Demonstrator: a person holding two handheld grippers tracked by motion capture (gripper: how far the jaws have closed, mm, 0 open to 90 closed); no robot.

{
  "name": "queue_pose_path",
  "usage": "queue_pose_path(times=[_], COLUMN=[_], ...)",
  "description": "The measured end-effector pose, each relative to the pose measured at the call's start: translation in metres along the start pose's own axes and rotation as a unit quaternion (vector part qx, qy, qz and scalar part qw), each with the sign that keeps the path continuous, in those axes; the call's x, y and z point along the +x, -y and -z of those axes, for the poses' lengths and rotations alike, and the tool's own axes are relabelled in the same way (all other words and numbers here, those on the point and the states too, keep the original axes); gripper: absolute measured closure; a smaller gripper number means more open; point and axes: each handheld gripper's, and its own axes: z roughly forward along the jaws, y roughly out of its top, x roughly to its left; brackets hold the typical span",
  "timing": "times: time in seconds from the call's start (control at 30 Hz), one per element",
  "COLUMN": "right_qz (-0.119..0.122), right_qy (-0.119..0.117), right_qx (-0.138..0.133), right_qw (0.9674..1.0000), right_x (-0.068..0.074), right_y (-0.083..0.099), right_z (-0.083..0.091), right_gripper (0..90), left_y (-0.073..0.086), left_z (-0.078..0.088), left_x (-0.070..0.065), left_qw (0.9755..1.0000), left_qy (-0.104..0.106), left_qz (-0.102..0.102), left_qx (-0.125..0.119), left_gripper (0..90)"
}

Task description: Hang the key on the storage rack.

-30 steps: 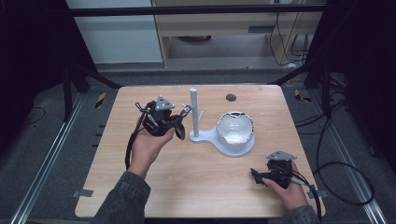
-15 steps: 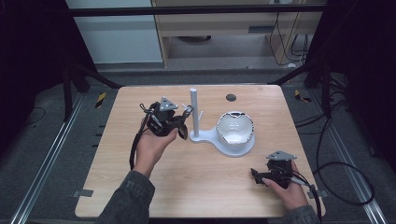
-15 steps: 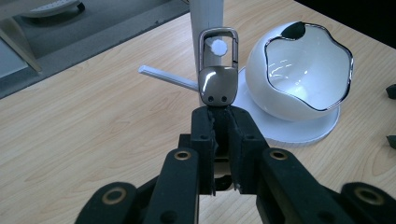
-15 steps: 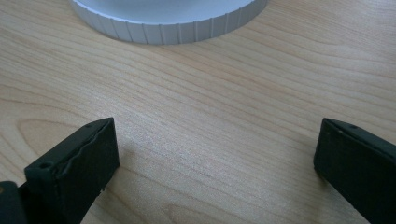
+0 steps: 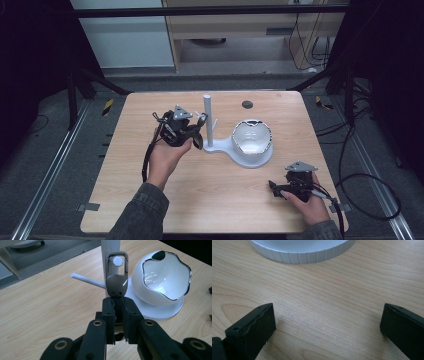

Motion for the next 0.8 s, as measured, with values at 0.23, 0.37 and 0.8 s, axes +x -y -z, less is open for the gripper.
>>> queue_pose_path(times=[0.23, 0.37, 0.8], right_qz=[0.0, -0.004, -0.003], right_qy=[-0.001, -0.003, -0.002], right_qx=[0.0, 0.001, 0.001], right_qw=[1.0, 1.0, 1.0], right_x=[0.0, 0.001, 0.0], right_y=[0.0, 0.0, 0.0], right_z=[0.0, 0.001, 0.0], right_gripper=[0.4, 0.5, 0.5], left_y=[0.001, 0.001, 0.012], left_z=[-0.007, -0.009, 0.003], left_x=[0.0, -0.002, -0.007], left_qw=[1.0, 1.0, 0.9998], left_qy=[0.002, -0.003, -0.002], left_qz=[0.006, -0.003, -0.011], left_qx=[-0.002, -0.003, -0.015], left_gripper=[80.5, 80.0, 60.8])
